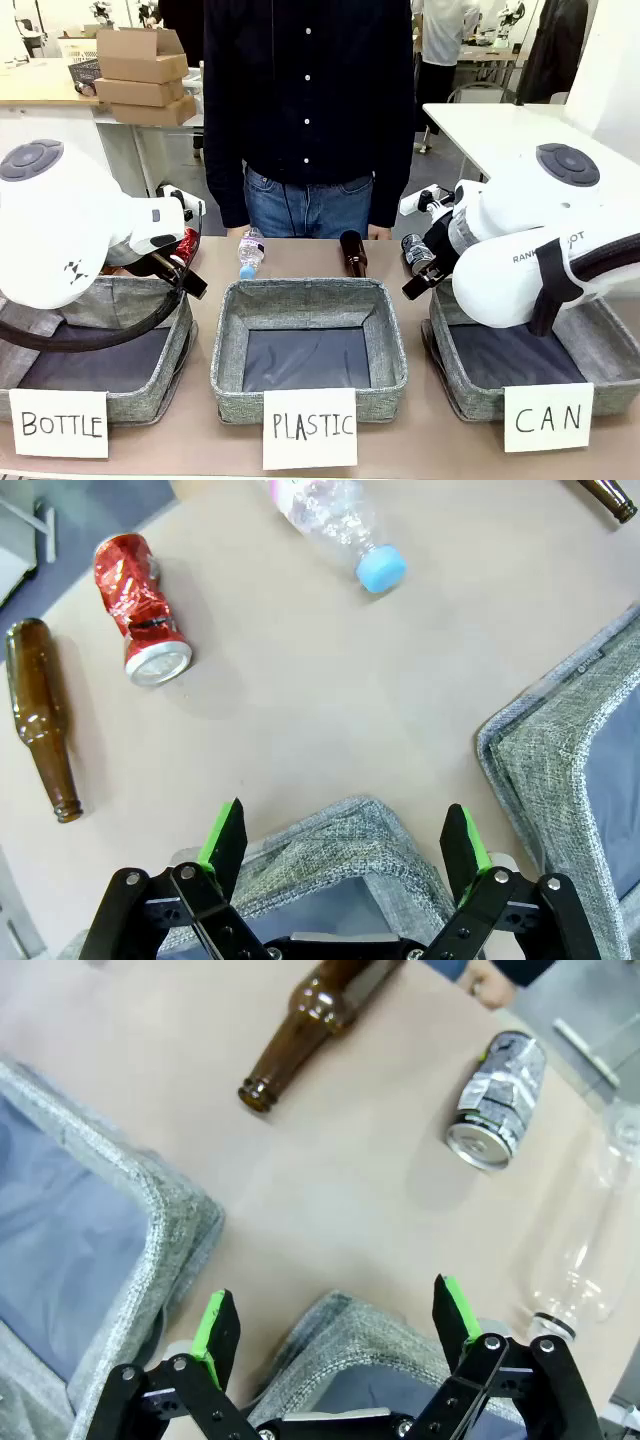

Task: Sort the can waste into the basket.
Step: Pick up the can waste from the table and place it in the right Fabric basket.

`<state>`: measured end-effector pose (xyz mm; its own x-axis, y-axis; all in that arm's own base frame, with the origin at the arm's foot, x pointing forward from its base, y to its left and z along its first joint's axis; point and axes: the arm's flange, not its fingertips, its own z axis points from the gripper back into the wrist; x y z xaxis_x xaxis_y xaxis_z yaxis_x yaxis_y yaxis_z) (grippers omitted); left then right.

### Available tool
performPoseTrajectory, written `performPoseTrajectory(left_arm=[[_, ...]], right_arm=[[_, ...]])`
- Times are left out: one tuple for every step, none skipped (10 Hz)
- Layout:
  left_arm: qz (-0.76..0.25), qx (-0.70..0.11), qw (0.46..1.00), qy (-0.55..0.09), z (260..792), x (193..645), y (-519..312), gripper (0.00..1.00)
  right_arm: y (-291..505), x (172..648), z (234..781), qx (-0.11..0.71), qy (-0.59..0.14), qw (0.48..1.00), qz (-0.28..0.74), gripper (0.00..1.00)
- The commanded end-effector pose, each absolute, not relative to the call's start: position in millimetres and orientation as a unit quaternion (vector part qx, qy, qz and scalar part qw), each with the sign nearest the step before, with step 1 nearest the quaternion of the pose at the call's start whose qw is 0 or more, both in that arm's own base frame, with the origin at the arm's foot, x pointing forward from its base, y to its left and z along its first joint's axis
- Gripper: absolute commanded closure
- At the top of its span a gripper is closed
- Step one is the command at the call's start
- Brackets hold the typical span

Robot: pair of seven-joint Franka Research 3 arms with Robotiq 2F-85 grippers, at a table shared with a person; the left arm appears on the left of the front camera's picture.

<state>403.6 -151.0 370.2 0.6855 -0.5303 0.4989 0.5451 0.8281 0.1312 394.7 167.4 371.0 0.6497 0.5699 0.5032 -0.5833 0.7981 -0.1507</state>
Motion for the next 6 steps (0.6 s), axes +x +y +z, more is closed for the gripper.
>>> performPoseTrajectory(left_arm=[[-0.293,-0.014,0.918,-0.267,370.2,403.6,-151.0,0.0],[-0.293,-0.014,0.918,-0.267,370.2,403.6,-151.0,0.0],[-0.293,-0.014,0.918,-0.267,370.2,403.6,-151.0,0.0],[-0.293,-0.014,0.918,-0.267,370.2,403.6,-151.0,0.0],[-0.293,-0.014,0.918,-0.267,370.2,403.6,-151.0,0.0],[-0.293,-0.014,0.918,-0.267,370.2,403.6,-151.0,0.0]], right_arm=[[167.4,394.8,371.0,0.012,-0.273,0.908,0.317,0.0],[167.4,394.8,371.0,0.012,-0.273,0.908,0.317,0.0],[167.4,394.8,371.0,0.012,-0.273,0.908,0.317,0.0],[167.4,394.8,371.0,0.012,-0.273,0.908,0.317,0.0],[167.4,394.8,371.0,0.012,-0.273,0.908,0.317,0.0],[167.4,394.8,371.0,0.012,-0.273,0.908,0.317,0.0]])
